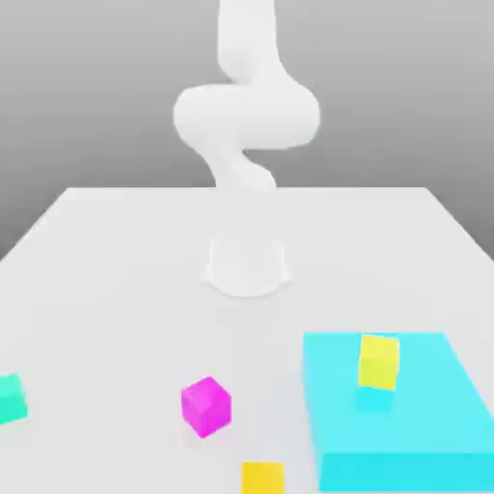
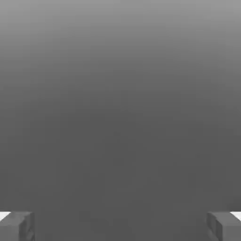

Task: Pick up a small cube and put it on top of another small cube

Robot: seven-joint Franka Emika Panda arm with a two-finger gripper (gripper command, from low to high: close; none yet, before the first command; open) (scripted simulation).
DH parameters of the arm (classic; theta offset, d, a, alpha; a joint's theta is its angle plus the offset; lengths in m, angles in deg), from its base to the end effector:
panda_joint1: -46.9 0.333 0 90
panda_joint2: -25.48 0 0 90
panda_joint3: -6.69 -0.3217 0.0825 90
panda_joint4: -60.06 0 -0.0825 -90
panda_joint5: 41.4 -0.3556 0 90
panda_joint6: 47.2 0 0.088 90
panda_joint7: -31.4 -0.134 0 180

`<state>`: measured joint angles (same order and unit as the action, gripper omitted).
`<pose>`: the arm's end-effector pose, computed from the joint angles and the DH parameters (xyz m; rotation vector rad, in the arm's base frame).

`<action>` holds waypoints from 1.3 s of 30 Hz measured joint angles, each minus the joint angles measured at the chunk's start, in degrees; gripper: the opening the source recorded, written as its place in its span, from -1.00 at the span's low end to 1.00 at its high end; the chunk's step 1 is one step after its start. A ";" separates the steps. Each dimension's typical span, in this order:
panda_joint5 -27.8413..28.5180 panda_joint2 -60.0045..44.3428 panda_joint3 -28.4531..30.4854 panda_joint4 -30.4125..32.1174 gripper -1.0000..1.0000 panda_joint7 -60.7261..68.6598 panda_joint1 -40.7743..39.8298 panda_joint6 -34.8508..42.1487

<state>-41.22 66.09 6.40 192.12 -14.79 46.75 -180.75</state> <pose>0.3659 0.0014 0.6640 -2.4845 1.0539 -0.9586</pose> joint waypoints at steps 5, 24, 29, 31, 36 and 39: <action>0.29 -10.74 -0.67 0.57 0.00 -0.64 -0.40 -3.61; 1.56 -50.20 -1.76 2.72 0.00 -3.24 -0.36 -16.99; 1.55 -60.57 -1.76 2.67 0.00 -3.58 -0.12 -21.57; 1.78 -64.73 -1.51 1.93 0.00 -3.77 0.10 -24.65; 2.04 -68.13 -1.29 1.25 -1.00 -3.97 0.27 -27.30; 2.12 -68.80 -1.28 1.11 -1.00 -4.06 0.27 -27.82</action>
<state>-39.10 -2.72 5.13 193.23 -18.84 47.02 -208.57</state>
